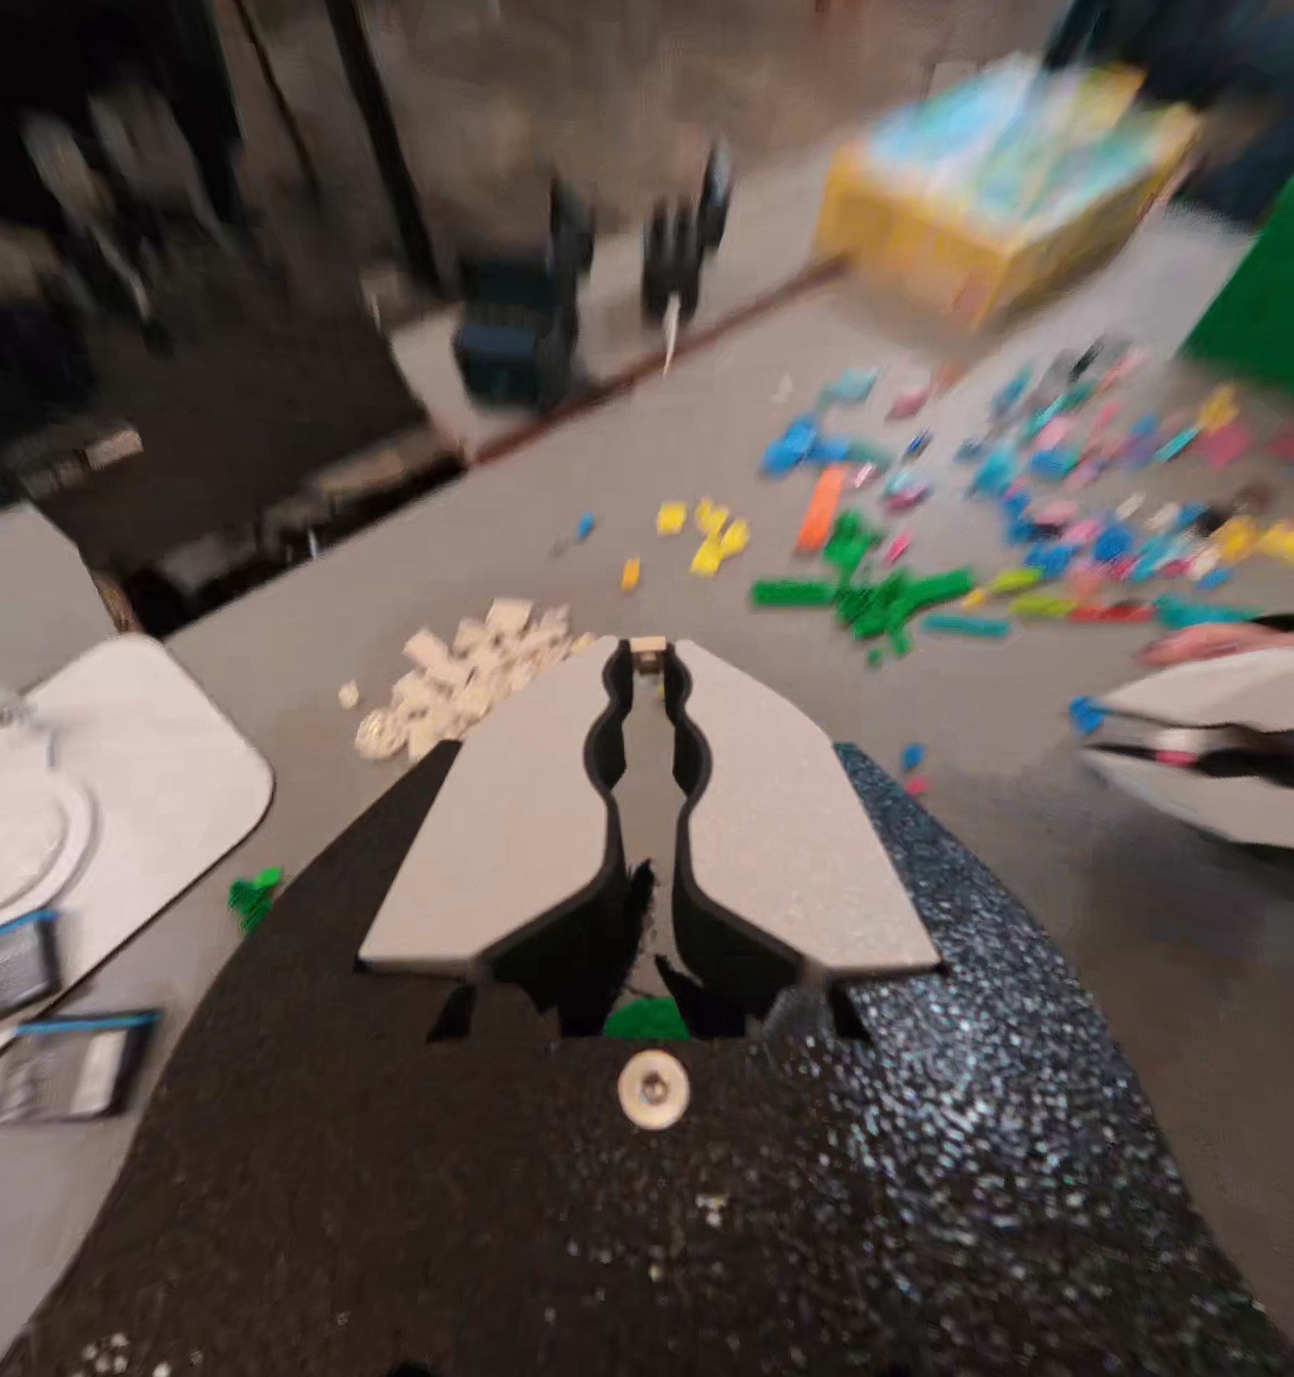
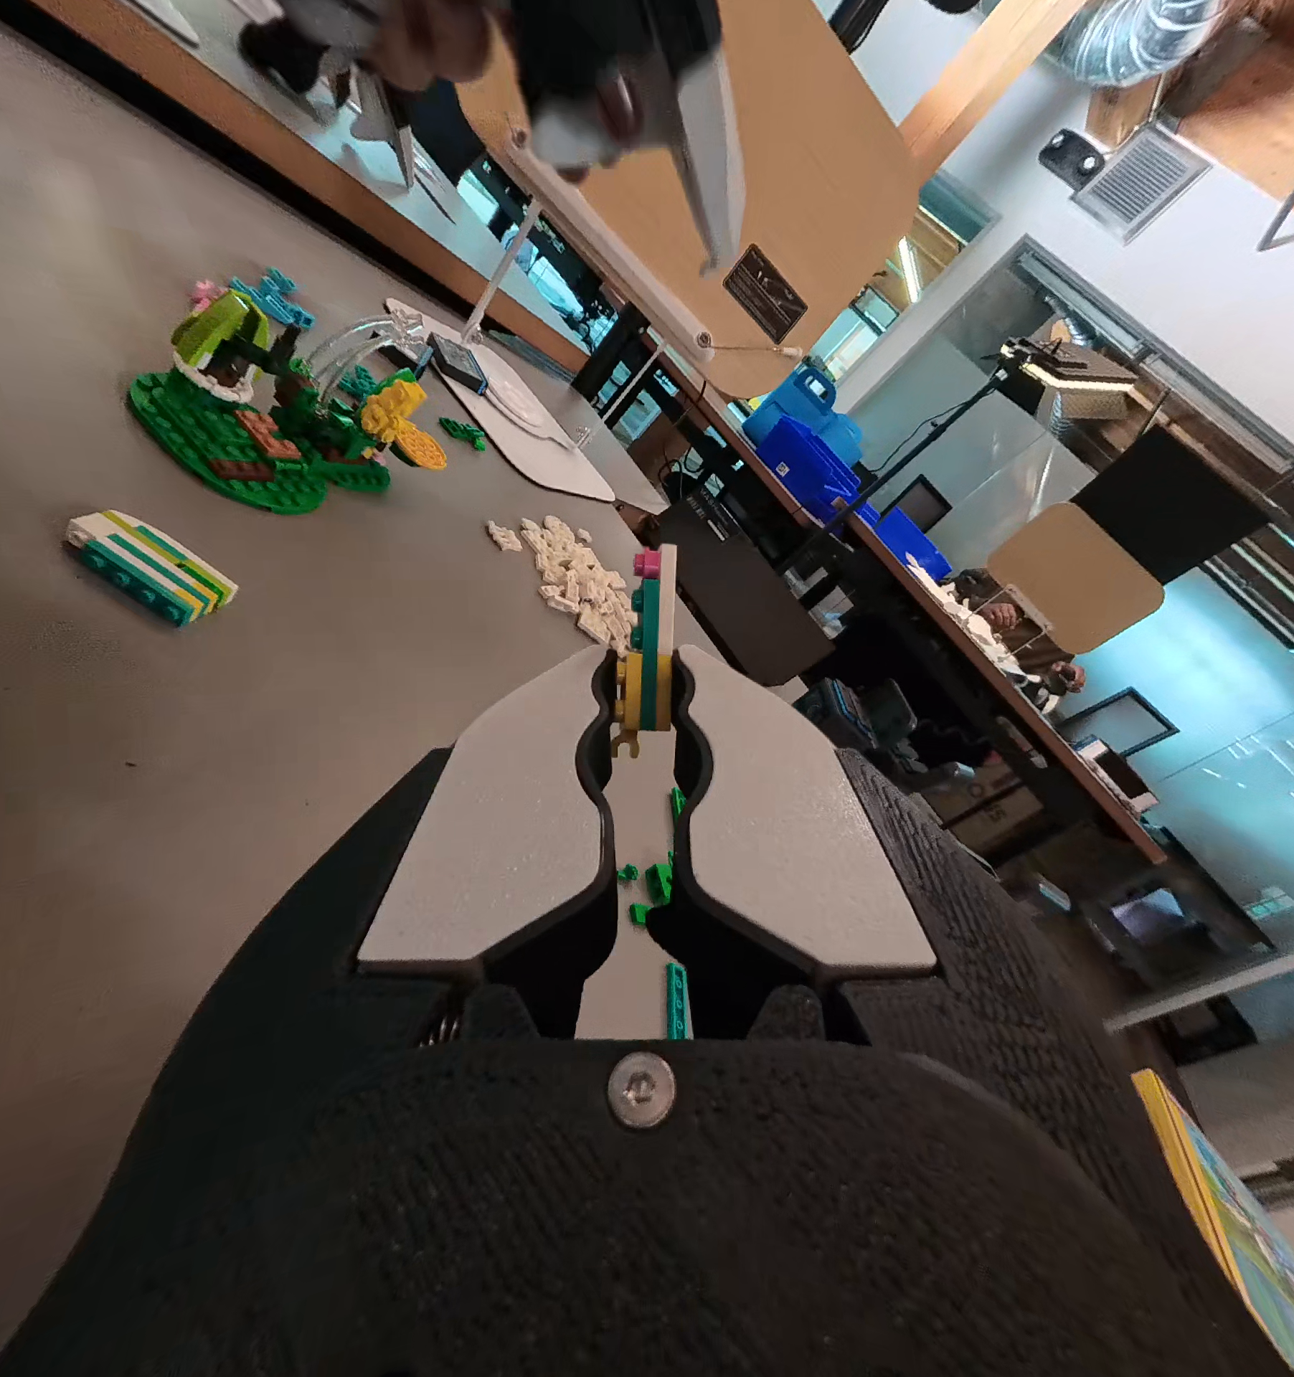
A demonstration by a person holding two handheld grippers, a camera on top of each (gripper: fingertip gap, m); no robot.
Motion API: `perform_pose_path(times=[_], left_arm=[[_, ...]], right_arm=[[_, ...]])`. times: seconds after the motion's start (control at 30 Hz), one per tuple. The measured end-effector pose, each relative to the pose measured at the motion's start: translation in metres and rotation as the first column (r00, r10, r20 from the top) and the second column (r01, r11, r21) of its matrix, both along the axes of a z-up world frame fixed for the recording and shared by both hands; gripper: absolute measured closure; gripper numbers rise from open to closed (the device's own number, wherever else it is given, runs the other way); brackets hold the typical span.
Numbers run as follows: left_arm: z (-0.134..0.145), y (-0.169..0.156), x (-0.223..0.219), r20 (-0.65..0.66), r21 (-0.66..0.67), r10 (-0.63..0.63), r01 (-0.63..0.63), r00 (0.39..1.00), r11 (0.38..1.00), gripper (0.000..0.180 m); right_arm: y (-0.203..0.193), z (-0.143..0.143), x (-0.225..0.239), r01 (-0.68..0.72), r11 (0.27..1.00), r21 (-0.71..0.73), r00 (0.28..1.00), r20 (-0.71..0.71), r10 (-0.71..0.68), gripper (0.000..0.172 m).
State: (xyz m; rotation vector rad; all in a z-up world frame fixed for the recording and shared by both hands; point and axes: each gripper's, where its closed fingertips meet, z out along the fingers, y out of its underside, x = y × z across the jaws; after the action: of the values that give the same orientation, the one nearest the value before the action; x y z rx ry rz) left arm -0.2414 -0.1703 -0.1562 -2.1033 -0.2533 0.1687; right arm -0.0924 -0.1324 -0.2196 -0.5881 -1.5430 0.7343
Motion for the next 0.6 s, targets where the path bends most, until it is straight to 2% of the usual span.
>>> perform_pose_path(times=[0.07,0.13,0.3,0.37,0.47,0.6], left_arm=[[-0.029,0.014,-0.032,0.058,-0.194,0.007,0.005,0.998,0.981,0.173],[-0.060,0.021,-0.059,0.086,-0.349,0.045,-0.012,0.995,0.937,0.172],[-0.118,0.031,-0.092,0.189,-0.538,0.148,-0.024,0.971,0.843,0.172],[-0.134,0.031,-0.098,0.193,-0.584,0.176,-0.031,0.965,0.811,0.173],[-0.140,0.036,-0.107,0.152,-0.574,0.156,-0.041,0.976,0.818,0.172],[-0.143,0.039,-0.109,0.133,-0.569,0.153,-0.051,0.979,0.821,0.147]], right_arm=[[0.001,-0.001,0.000,0.006,1.000,0.019,1.000,0.002,-0.006,0.161],[0.001,-0.002,-0.001,0.014,0.999,0.047,1.000,0.002,-0.014,0.161],[0.001,-0.007,-0.001,0.005,0.999,0.041,0.999,0.033,-0.007,0.161],[0.001,-0.009,-0.001,0.003,0.999,0.038,0.999,0.047,-0.005,0.161],[0.001,-0.010,-0.001,0.006,0.998,0.060,0.999,0.051,-0.009,0.161],[-0.001,-0.008,0.000,0.004,0.997,0.073,0.999,0.051,-0.008,0.161]])
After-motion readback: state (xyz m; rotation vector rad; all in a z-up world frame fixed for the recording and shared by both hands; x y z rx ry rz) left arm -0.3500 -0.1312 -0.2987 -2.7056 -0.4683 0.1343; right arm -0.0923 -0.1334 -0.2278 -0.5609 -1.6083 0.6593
